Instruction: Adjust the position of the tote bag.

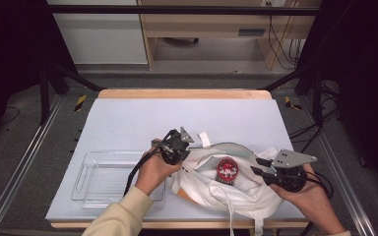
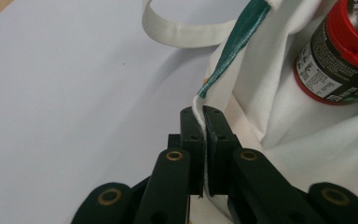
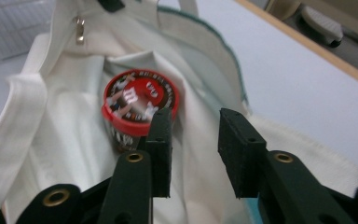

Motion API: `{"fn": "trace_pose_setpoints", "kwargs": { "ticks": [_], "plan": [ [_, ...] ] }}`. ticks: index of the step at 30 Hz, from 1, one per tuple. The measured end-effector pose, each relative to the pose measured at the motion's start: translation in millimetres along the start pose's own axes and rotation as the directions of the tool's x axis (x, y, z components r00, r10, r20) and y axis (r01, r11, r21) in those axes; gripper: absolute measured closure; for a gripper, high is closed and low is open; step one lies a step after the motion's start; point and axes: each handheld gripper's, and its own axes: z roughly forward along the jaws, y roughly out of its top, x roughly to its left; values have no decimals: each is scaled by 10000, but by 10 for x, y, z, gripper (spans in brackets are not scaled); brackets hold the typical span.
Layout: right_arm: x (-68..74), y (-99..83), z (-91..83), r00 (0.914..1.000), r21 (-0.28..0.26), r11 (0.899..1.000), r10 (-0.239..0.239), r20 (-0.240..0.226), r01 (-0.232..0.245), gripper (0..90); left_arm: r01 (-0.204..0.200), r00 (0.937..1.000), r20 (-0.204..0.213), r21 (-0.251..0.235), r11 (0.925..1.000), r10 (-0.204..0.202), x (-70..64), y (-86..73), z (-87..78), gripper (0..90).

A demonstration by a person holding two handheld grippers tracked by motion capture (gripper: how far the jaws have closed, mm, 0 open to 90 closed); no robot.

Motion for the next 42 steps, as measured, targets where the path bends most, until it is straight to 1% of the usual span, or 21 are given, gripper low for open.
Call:
{"fn": "trace_pose_setpoints", "kwargs": {
  "ticks": [2, 3, 6, 8, 9, 10, 11, 12, 14, 16, 23, 25, 29, 32, 34, 35, 36, 37, 38, 40, 42],
  "plan": [
    [-32, 56, 4, 9995, -167, 9999, -13, 302, 18, 615, 16, 10000, 88, 0, 10000, -16, -2, -8, 3, 881],
    [-46, 70, 11, 9993, -199, 9998, -50, 358, 57, 604, 29, 10000, 94, 2, 10000, -29, -5, -9, 3, 881],
    [-104, 108, 74, 9966, 55, 9998, -188, 799, 184, 578, 60, 9998, 190, -53, 10000, -59, -11, -5, -1, 881],
    [-161, 103, 133, 9953, 287, 9995, -120, 964, 92, 609, 80, 9996, 273, -76, 9999, -78, -21, 4, 4, 881],
    [-214, 85, 193, 9933, 509, 9987, -70, 1155, 11, 700, 27, 9996, 269, -61, 10000, -25, -26, 10, 11, 882],
    [-214, 85, 193, 9933, 509, 9987, -70, 1155, 11, 700, 17, 9997, 247, -45, 10000, -16, -32, 15, 21, 882],
    [-267, 58, 253, 9931, 785, 9969, -33, 1175, -60, 760, -3, 9997, 227, -11, 10000, 3, -35, 20, 29, 882],
    [-267, 58, 253, 9931, 785, 9969, -33, 1175, -60, 760, 0, 9997, 254, -22, 10000, 1, -35, 24, 38, 882],
    [-315, 22, 323, 9933, 1085, 9940, 7, 1154, -133, 781, -9, 9998, 215, 25, 10000, 8, -41, 39, 63, 882],
    [-366, -20, 395, 9919, 1266, 9917, 83, 1269, -244, 809, -51, 9999, 163, 63, 10000, 50, -44, 56, 79, 881],
    [-483, -107, 527, 9904, 1502, 9857, 576, 1253, -764, 830, -102, 9999, -8, 358, 9993, 103, -59, 79, 175, 881],
    [-488, -137, 551, 9899, 1527, 9840, 735, 1215, -918, 829, -118, 9999, -41, 418, 9991, 120, -58, 79, 192, 880],
    [-476, -158, 528, 9903, 1296, 9867, 834, 1115, -977, 822, -144, 9999, -38, 195, 9997, 145, -64, 70, 151, 878],
    [-460, -130, 467, 9898, 957, 9897, 966, 1044, -1067, 791, -53, 10000, -34, -122, 9999, 53, -64, 44, 100, 870],
    [-439, -91, 418, 9886, 757, 9904, 1079, 1053, -1161, 732, 47, 9999, 96, -448, 9990, -42, -67, 22, 59, 824],
    [-424, -70, 394, 9889, 708, 9915, 1015, 1083, -1095, 708, 122, 9998, 136, -605, 9981, -114, -73, 10, 37, 801],
    [-401, -45, 372, 9891, 659, 9919, 1009, 1069, -1083, 674, 198, 9997, 142, -823, 9964, -187, -84, -1, 20, 768],
    [-378, -19, 352, 9895, 611, 9926, 985, 1060, -1054, 641, 158, 9998, 154, -956, 9953, -144, -88, -8, -9, 732],
    [-348, 12, 331, 9896, 576, 9931, 960, 1072, -1026, 601, 201, 9997, 119, -1117, 9935, -189, -97, -14, -37, 680],
    [-290, 72, 285, 9903, 441, 9955, 778, 1155, -833, 533, 251, 9997, 7, -1433, 9894, -253, -111, -26, -103, 588],
    [-230, 130, 237, 9905, 293, 9967, 711, 1180, -751, 468, 478, 9988, -48, -1837, 9818, -495, -113, -40, -167, 489]
  ]
}}
